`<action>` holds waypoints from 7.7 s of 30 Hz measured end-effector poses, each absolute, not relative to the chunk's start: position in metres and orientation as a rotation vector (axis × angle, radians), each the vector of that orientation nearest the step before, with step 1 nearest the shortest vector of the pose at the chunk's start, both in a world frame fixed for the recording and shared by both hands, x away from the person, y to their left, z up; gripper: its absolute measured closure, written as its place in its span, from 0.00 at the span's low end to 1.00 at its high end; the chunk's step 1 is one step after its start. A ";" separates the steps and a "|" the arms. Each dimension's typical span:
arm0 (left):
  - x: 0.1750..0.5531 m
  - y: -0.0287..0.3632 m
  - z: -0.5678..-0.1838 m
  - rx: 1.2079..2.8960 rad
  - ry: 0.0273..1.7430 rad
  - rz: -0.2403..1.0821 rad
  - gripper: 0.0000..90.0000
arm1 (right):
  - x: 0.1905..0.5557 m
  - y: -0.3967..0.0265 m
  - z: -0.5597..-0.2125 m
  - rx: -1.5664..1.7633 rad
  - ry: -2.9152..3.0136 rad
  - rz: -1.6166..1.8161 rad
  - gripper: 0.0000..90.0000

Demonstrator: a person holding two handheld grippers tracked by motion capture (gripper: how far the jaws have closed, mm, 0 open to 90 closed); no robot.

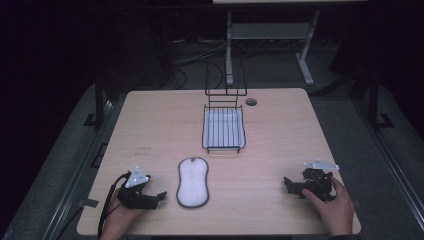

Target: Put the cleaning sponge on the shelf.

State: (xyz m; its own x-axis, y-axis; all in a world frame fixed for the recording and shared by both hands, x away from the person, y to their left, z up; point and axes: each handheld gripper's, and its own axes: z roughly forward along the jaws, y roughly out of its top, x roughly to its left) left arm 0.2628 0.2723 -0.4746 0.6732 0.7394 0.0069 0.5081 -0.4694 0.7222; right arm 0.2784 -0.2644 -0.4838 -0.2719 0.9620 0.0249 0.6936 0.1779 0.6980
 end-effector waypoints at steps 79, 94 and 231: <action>0.288 0.128 -0.453 2.272 0.623 0.062 1.00 | 0.281 -0.263 -0.484 1.568 2.030 0.847 0.00; 0.288 0.130 -0.458 2.347 0.646 0.050 1.00 | 0.281 -0.263 -0.484 1.568 2.030 0.847 0.00; 0.397 0.209 -0.451 2.278 0.784 0.095 0.16 | 0.281 -0.263 -0.484 1.567 2.029 0.847 0.00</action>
State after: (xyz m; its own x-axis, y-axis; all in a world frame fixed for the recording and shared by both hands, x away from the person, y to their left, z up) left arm 0.3966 0.2092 -0.4507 0.8127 0.5626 -0.1520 0.5101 -0.5605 0.6524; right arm 0.2813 -0.2634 -0.4838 -0.2626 0.9646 0.0255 0.6964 0.1712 0.6969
